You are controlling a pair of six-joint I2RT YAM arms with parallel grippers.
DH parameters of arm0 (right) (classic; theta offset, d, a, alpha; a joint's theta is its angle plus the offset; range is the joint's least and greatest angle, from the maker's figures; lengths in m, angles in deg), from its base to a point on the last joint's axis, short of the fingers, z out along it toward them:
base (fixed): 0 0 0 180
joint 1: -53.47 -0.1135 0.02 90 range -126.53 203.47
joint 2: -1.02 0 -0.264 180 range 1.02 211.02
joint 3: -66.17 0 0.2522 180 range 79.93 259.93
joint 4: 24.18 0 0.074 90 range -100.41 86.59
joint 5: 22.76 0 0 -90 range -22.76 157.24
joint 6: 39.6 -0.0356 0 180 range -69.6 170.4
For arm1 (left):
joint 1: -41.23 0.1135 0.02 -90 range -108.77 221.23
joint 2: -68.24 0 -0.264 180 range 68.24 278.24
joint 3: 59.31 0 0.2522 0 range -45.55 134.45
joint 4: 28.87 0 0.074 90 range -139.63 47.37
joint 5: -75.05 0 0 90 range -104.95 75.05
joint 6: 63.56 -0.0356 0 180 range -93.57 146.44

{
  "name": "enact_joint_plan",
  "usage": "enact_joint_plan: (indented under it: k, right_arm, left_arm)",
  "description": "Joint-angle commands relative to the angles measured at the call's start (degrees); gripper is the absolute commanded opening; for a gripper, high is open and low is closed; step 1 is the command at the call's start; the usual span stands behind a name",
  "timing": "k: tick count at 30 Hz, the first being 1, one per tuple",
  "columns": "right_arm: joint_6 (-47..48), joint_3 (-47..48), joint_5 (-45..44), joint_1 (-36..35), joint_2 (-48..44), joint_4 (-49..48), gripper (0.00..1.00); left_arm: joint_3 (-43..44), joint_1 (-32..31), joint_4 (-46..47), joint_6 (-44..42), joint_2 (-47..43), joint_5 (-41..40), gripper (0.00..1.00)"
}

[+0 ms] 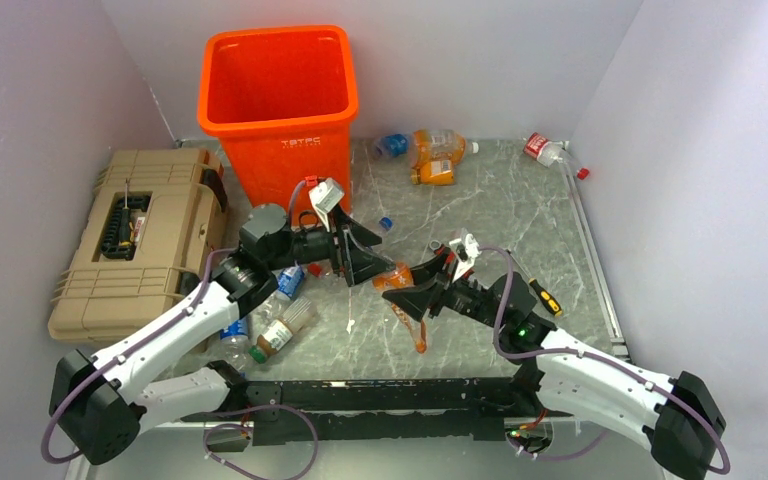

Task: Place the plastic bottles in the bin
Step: Pick up the plastic bottle at the center of the board, then place the plastic bottle in the trash bin.

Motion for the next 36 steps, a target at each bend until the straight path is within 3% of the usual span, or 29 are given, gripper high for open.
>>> enact_joint_plan:
  k: [1, 7, 14, 19, 21, 25, 28, 30, 32, 36]
  right_arm:
    - [-1.8, -1.1, 0.8, -0.3, 0.2, -7.9, 0.22]
    - [-3.2, -1.2, 1.5, -0.2, 2.0, -10.2, 0.22]
    - [-4.4, -1.4, 1.0, -0.2, 2.8, -12.3, 0.21]
    - [-4.6, -1.4, 0.9, -0.3, 3.4, -12.8, 0.21]
    - [-4.6, -1.3, 1.0, -0.2, 3.7, -12.8, 0.2]
    - [-4.6, -1.1, 1.3, -0.2, 4.1, -12.8, 0.2]
    - [-4.6, -0.9, 1.3, -0.2, 4.1, -12.6, 0.2]
    - [-4.5, -0.9, 1.3, -0.2, 3.9, -12.4, 0.2]
    - [-4.4, -1.0, 1.1, -0.3, 3.7, -12.3, 0.2]
    - [-4.5, -1.1, 0.7, -0.2, 3.5, -12.2, 0.2]
  left_arm:
    - [-1.0, -0.7, 7.1, 2.2, -1.6, 3.1, 0.96]
    - [-1.9, -1.9, 10.1, 3.5, -0.3, 4.0, 0.79]
    - [-2.4, -3.3, 9.0, 2.4, 0.0, 2.7, 0.77]
    - [-2.7, -3.8, 7.7, 1.5, -0.6, 1.5, 0.45]
    - [-2.8, -3.8, 7.8, 1.4, -0.8, 1.4, 0.4]
    - [-2.8, -3.9, 7.6, 1.5, -0.9, 1.2, 0.42]
    - [-2.2, -3.9, 6.5, 1.6, -0.5, 1.6, 0.67]
    - [-1.5, -4.0, 5.5, 1.3, -0.1, 2.2, 0.7]
    - [-1.4, -4.1, 5.5, 1.2, 0.1, 2.6, 0.65]
    - [-2.3, -4.4, 7.1, 1.2, 0.1, 2.8, 0.33]
